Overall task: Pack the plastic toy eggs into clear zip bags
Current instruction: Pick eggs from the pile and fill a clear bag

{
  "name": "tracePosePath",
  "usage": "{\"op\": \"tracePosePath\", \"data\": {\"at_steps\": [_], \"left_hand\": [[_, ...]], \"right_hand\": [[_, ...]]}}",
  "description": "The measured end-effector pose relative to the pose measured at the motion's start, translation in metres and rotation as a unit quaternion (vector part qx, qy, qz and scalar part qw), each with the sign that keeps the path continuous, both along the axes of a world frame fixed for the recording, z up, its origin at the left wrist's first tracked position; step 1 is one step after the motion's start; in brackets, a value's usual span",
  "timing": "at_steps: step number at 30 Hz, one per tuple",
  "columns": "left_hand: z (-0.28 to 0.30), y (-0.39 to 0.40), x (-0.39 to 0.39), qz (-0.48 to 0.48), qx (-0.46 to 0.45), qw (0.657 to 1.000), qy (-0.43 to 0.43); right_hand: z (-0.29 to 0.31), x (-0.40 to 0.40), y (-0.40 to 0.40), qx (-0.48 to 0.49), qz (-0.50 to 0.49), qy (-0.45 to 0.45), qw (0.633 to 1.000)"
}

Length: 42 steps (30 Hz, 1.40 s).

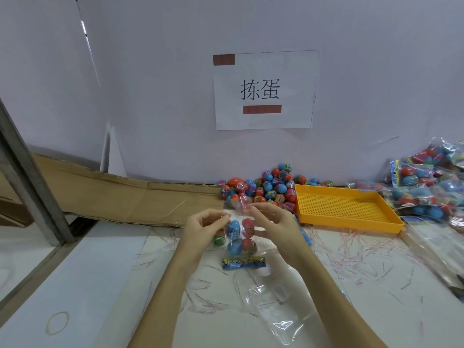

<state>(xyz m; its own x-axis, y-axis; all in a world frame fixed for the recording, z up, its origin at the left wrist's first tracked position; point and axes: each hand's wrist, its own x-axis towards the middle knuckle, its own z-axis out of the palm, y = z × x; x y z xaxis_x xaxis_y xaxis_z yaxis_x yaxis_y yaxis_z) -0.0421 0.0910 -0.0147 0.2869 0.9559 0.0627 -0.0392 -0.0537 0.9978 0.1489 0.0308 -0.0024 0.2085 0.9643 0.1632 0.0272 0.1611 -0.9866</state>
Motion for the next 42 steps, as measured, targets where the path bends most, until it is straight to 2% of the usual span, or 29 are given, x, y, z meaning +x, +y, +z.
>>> {"op": "tracePosePath", "data": {"at_steps": [11,18,27,37,42], "left_hand": [[0.002,0.000,-0.003,0.013,-0.008,1.000,-0.012],[0.004,0.001,-0.005,0.022,-0.052,0.996,-0.069],[0.007,0.000,-0.008,0.025,-0.082,0.993,-0.086],[0.007,0.001,-0.018,0.005,0.008,0.999,-0.033],[0.007,0.000,-0.024,-0.004,0.094,0.996,-0.002]], "right_hand": [[-0.001,0.009,-0.001,-0.016,-0.008,-0.011,1.000],[-0.001,0.009,0.000,-0.023,-0.018,0.004,1.000],[0.005,0.019,-0.006,-0.021,0.022,0.003,1.000],[0.008,0.024,-0.010,0.007,0.022,-0.001,1.000],[0.008,0.025,-0.011,0.018,0.035,-0.015,0.999]]}}
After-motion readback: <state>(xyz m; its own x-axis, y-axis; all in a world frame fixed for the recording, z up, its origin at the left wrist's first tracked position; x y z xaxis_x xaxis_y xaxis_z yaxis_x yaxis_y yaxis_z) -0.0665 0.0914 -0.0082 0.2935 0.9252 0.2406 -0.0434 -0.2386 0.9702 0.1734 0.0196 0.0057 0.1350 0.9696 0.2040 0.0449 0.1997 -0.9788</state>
